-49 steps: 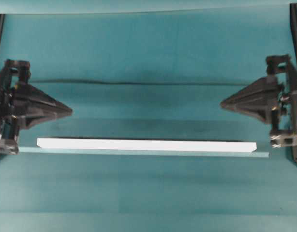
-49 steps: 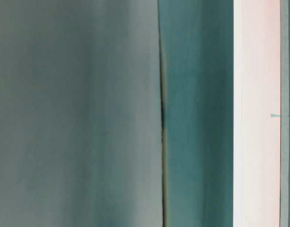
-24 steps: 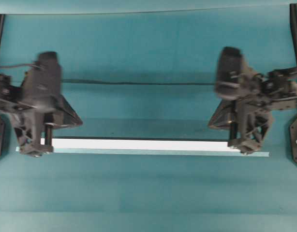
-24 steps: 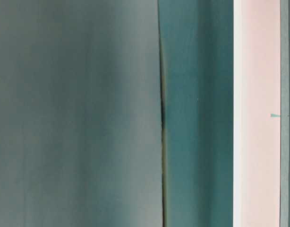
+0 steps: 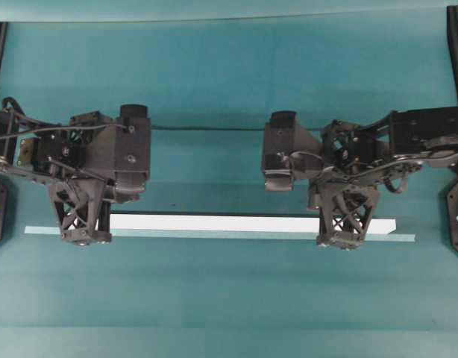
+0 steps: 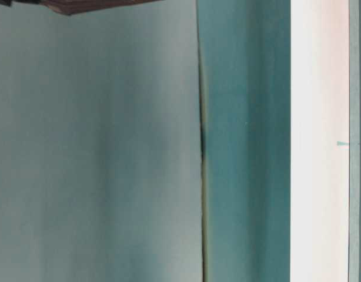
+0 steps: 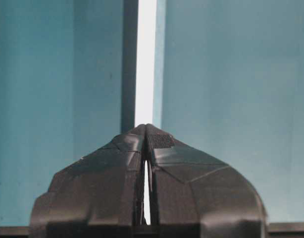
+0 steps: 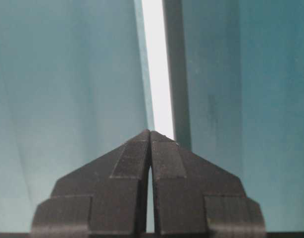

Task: Lift a wooden board with both hands.
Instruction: 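Lower both grippers over the board and close them on its edges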

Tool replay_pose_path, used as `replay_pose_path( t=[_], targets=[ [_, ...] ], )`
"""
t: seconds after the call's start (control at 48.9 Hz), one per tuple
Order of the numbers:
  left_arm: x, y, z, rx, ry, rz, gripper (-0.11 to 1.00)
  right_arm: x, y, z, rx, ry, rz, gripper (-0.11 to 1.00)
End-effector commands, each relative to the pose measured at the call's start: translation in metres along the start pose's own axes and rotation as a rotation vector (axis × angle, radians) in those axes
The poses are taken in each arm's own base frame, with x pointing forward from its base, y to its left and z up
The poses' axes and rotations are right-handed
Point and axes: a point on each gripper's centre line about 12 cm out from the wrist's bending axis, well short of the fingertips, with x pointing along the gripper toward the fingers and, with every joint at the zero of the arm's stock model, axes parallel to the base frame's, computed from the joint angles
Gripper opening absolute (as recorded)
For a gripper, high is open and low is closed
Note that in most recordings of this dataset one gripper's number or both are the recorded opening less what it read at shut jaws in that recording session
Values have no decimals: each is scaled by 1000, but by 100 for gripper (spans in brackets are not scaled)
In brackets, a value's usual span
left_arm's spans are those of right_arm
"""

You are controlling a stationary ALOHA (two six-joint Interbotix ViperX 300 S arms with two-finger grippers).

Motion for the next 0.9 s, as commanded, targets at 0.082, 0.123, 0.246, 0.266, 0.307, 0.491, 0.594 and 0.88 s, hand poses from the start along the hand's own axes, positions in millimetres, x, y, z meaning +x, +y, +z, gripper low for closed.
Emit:
replay_pose_path(
  t=[0.082,0.123,0.246,0.266,0.307,0.491,0.594,0.88],
  targets=[
    [5,0,0,27,-14,1,-1,7,1,3,-19,13,-2,6],
    [7,1,-2,26,-9,2,-1,9,0,2,-17,18,-3,9],
    [15,2,-11,4,14,4,6,13,0,1,-19,26,-4,27],
    [16,2,-12,-2,18,4,9,14,0,1,-17,28,-4,32],
    [18,1,-14,-1,20,4,16,16,0,0,-17,26,-4,42],
    [27,-4,-21,-4,12,-5,72,29,-2,-6,-32,42,-25,90],
    [37,-4,-28,-1,37,-6,94,36,-1,-7,-53,45,-42,95],
    [65,-4,-42,-1,48,-7,98,64,-4,-9,-56,22,-47,95]
  ],
)
